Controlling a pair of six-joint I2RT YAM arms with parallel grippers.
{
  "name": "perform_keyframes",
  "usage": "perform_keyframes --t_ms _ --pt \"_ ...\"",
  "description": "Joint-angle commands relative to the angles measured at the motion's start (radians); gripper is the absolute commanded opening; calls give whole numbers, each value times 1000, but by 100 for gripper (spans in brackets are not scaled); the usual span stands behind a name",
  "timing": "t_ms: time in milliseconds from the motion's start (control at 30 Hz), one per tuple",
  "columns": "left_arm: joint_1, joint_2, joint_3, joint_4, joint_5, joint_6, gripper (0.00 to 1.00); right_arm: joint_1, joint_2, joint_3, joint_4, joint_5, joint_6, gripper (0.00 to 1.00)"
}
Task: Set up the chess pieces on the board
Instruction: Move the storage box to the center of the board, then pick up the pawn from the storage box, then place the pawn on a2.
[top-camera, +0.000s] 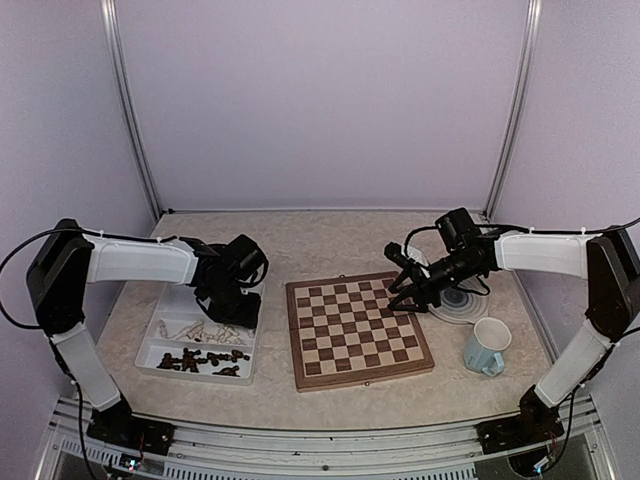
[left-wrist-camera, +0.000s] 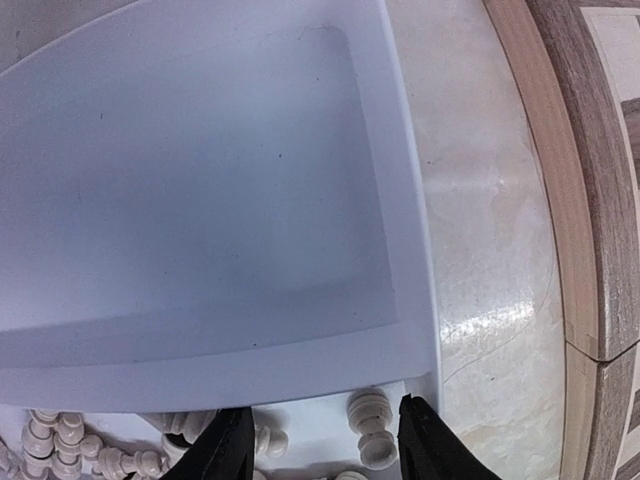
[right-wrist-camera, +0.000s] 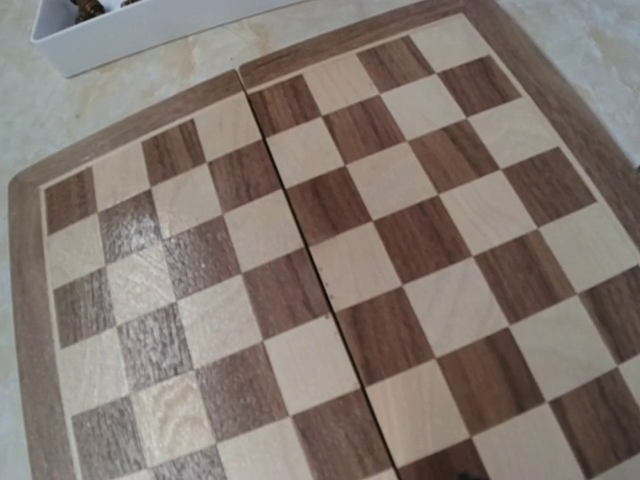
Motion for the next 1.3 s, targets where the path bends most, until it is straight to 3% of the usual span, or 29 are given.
perform_keyframes --t_ms 0,467,733,867,1000,1167,1267 --pt "-34 -71 -42 48 11 13 50 -2 13 -8 7 0 -1 57" --pt "-39 27 -21 84 47 31 32 -2 16 -10 3 2 -2 56" --pt "-61 13 26 -9 14 14 14 -2 15 -13 6 4 -3 56" --pt "-111 -44 130 -124 -81 -5 9 -2 18 -14 6 3 -5 56" --pt "-191 -62 232 -135 -71 32 8 -9 20 -13 10 5 -3 55" --pt "-301 46 325 -120 -67 112 7 -52 25 -20 62 49 42 52" --pt "-336 122 370 -147 -60 133 7 -96 24 -19 71 -1 67 52"
